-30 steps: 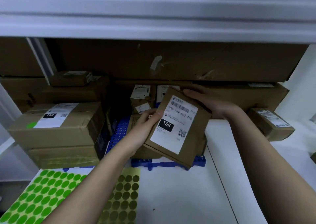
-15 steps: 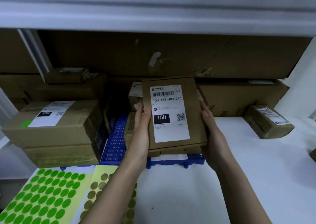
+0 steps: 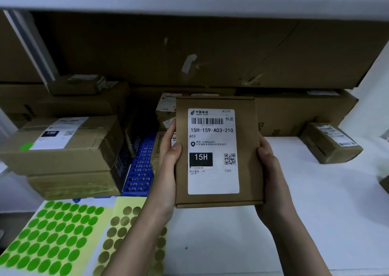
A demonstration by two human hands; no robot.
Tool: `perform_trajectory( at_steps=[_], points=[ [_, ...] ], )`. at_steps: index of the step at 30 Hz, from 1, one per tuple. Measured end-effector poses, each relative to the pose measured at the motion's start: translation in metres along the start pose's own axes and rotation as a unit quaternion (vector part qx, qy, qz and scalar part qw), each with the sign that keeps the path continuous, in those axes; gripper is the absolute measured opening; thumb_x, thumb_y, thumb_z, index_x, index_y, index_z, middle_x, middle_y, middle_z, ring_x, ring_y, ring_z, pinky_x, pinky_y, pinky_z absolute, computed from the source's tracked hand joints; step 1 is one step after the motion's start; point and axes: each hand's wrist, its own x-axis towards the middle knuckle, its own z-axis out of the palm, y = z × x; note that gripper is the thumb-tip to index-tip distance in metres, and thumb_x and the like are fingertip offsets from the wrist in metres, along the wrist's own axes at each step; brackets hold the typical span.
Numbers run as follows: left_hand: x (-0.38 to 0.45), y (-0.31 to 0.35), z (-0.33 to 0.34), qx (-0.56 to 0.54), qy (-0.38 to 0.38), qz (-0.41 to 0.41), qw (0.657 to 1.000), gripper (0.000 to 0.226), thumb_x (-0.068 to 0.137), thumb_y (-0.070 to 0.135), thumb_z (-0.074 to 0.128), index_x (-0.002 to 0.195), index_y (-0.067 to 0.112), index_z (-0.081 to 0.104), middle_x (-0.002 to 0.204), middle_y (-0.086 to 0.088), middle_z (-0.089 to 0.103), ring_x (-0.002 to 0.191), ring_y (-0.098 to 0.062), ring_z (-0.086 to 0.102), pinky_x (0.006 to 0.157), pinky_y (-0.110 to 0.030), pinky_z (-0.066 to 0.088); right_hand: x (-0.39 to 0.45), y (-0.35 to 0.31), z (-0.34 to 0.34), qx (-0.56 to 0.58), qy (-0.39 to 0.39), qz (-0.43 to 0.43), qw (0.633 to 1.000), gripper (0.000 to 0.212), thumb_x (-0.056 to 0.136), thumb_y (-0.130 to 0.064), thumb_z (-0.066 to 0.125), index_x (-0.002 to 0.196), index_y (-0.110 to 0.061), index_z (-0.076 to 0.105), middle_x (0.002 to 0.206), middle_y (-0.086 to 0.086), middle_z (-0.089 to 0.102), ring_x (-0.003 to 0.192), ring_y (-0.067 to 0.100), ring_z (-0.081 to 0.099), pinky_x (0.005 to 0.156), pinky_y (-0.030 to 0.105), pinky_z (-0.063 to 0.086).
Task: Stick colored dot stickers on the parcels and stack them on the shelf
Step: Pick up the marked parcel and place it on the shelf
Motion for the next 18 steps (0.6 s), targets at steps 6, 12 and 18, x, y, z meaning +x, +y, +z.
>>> perform_trajectory(
  at_steps=[6,12,18],
  points=[
    [-0.007,-0.005,0.001,0.036,0.04,-0.005,0.999,0.035,0.086,0.035,0.055,0.119,0.046,0.048,0.095,0.019,0.07,0.083,-0.003,0.068,0.062,-0.018,0.053,-0.004,0.002,-0.001,-0.032,0.048,0.007,0.998,0.042,0.084,-0.044,0.051,0.126,-0.041,0.052,0.119,-0.011,0.067,0.106,0.013,0.065,0.086,0.035,0.051],
    [-0.017,-0.031,0.002,0.056,0.08,-0.036,0.995,0.023,0.097,0.028,0.043,0.108,0.045,0.052,0.09,0.022,0.068,0.085,-0.003,0.067,0.064,-0.017,0.051,-0.011,0.019,-0.012,-0.072,0.097,0.023,0.992,0.035,0.092,-0.041,0.052,0.127,-0.043,0.053,0.125,-0.013,0.063,0.111,0.012,0.063,0.096,0.042,0.05],
    [-0.039,-0.059,0.009,0.021,0.097,-0.113,0.989,0.025,0.094,0.03,0.047,0.115,0.042,0.054,0.103,0.014,0.07,0.088,0.0,0.067,0.06,-0.012,0.05,-0.028,0.047,-0.027,-0.085,0.148,0.075,0.982,0.033,0.094,-0.044,0.05,0.127,-0.046,0.052,0.124,-0.013,0.062,0.108,0.012,0.063,0.093,0.043,0.052]
  ],
)
